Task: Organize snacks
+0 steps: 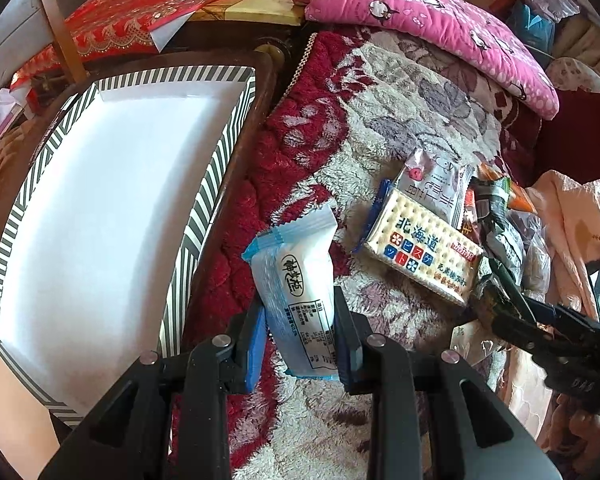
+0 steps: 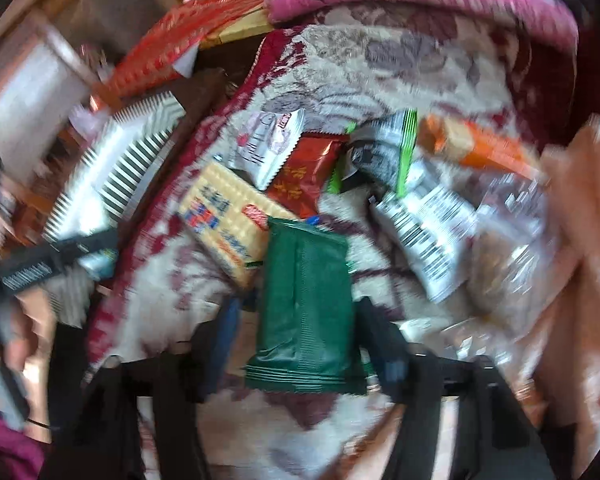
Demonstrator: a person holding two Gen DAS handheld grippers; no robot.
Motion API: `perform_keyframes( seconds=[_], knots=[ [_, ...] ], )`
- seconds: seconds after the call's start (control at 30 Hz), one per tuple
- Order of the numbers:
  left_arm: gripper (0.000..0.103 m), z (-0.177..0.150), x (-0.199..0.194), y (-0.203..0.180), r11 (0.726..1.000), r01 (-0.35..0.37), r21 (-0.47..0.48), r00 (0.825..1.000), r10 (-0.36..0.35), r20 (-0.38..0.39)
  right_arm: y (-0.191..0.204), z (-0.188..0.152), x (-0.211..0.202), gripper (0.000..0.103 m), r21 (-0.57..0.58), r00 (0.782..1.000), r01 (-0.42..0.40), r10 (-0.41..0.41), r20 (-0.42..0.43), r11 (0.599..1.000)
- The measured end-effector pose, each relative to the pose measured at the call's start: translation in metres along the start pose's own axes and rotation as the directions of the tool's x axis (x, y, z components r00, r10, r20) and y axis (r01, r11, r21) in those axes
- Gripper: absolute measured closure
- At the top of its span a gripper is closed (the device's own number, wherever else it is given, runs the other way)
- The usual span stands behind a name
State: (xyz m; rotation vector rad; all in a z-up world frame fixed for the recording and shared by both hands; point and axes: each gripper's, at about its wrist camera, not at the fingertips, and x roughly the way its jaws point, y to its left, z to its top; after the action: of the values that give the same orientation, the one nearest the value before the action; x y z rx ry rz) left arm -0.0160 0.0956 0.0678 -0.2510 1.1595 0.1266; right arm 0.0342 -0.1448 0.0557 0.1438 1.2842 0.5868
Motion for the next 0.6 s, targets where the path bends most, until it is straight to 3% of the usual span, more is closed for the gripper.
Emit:
perform_keyframes(
  seconds=[0.13, 0.37, 0.6],
  knots=[
    [0.075, 0.001, 0.000, -0.002, 1.000, -0.004, 0.009, 1.000, 0.004, 0.003, -0.012, 0.001, -0.004, 0.028, 0.082, 0.998, -0.055, 0.054, 0.016, 0.995],
    [0.075, -0.001, 0.002, -0.009, 1.000, -0.005, 0.026, 1.000, 0.005, -0.007, -0.011, 0.015, 0.003, 0.028, 0.047, 1.000, -0.025, 0.026, -0.013, 0.999],
    [0.075, -0.002, 0.005, -0.009, 0.999, -0.019, 0.030, 1.000, 0.019, -0.012, -0.029, 0.012, 0.001, 0.028, 0.130, 0.996, -0.087, 0.090, -0.012, 0.988]
  ],
)
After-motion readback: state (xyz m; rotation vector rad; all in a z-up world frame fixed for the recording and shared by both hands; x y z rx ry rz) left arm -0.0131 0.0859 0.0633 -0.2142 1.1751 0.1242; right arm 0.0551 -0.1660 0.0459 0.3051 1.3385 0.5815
